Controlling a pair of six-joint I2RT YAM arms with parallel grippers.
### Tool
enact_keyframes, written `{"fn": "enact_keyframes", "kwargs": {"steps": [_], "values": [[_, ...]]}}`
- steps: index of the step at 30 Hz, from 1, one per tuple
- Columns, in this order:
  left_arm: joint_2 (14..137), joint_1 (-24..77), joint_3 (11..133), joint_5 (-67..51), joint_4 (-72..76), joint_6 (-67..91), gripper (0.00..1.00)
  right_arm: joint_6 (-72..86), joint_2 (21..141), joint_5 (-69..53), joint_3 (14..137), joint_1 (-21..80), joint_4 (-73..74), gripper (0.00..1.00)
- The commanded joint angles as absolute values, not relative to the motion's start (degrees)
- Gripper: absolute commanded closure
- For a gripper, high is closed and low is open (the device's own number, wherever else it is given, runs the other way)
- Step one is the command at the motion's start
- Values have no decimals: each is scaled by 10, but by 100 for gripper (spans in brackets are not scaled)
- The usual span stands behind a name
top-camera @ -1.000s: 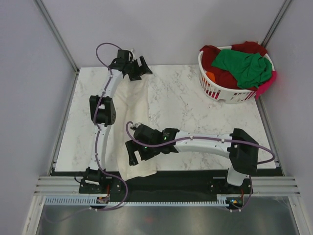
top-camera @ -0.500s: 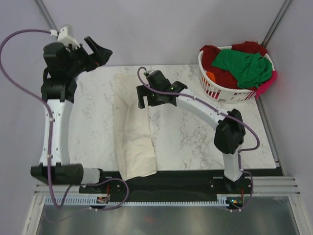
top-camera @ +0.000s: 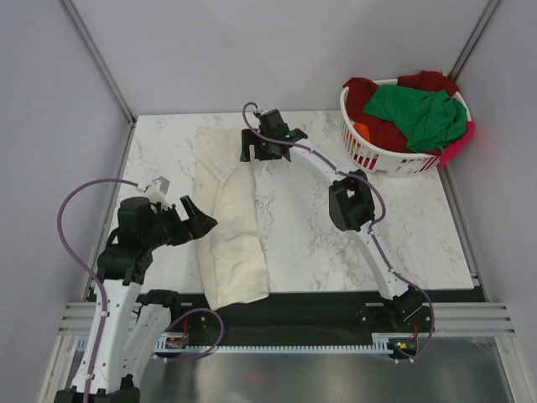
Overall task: Fold and stack the t-shirts
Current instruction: Fold the tshirt
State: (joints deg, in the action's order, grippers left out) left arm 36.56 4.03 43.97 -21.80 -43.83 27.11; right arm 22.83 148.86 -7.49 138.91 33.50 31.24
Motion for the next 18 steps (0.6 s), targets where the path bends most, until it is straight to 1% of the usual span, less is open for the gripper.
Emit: {"fn": "enact_keyframes", "kwargs": {"steps": [1,3,6,7,8,9,11,12,13,15,18], "values": [[320,45,461,-242,-424,255,0,245,1512,-100,1415,347,247,7],[319,45,461,-261,-423,251,0,258,1529,-108,1412,347,233,10],[325,46,454,-261,-418,258,1,275,1547,-109,1405,348,216,28],[328,46,454,-258,-418,258,1,279,1549,-107,1401,347,208,36],[330,46,454,-254,-418,259,1,280,1551,-100,1397,348,203,41],[330,45,454,-250,-418,261,1,280,1556,-97,1389,347,200,56],[328,46,454,-245,-418,263,2,282,1559,-89,1384,344,188,69],[328,46,454,-244,-419,263,2,284,1563,-78,1383,341,188,77],[328,46,454,-243,-418,264,2,286,1564,-71,1382,332,187,90],[330,46,454,-239,-418,264,2,297,1564,-50,1373,319,186,97],[333,46,454,-237,-419,265,3,314,1553,-25,1353,283,184,100]]}}
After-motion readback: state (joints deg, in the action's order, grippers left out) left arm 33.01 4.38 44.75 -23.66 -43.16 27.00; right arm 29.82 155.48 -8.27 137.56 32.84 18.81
